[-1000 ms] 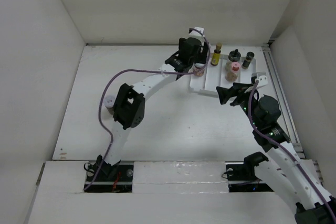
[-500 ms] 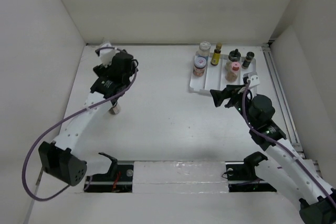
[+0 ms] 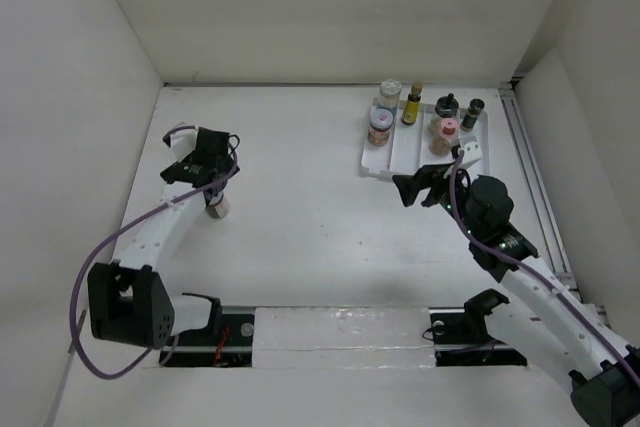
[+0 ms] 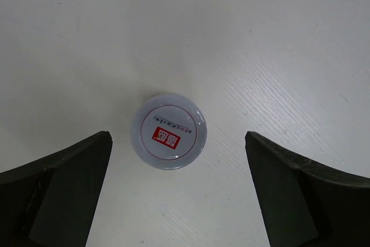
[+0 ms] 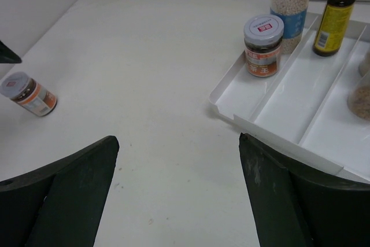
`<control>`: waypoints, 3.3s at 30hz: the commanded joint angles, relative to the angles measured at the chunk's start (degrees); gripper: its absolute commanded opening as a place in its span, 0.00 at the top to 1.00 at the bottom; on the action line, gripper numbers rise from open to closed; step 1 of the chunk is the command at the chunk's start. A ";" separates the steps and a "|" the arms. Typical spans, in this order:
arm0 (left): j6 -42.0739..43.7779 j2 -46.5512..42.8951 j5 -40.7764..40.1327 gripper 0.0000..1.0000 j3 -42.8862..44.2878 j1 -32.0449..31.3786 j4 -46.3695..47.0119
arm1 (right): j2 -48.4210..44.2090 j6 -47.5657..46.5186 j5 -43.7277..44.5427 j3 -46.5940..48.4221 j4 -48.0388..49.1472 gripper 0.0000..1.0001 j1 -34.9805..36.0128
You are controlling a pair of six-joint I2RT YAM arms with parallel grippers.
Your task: Organize the condiment bottles
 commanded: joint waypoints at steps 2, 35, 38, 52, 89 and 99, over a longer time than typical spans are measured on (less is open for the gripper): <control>0.85 4.16 3.95 0.03 0.67 0.09 3.94 | 0.37 -0.45 -1.69 1.99 3.16 0.09 1.55; -3.10 8.90 -1.58 0.47 -4.68 0.09 5.88 | 2.56 -0.97 -0.03 2.51 3.16 0.09 2.17; -2.49 8.39 -1.58 0.58 -3.37 0.09 5.88 | 2.56 -0.97 -0.02 2.51 3.16 0.09 2.17; 8.85 30.68 0.60 0.58 42.40 -34.78 4.91 | 0.81 -2.12 7.36 1.99 1.84 0.09 0.95; 19.40 62.35 11.43 0.58 69.33 -35.07 16.69 | -14.22 0.52 19.05 -2.58 -1.41 0.10 -1.34; 20.45 63.49 13.26 0.42 68.79 -35.07 13.53 | -13.61 0.52 19.05 -2.58 -1.41 0.10 -1.34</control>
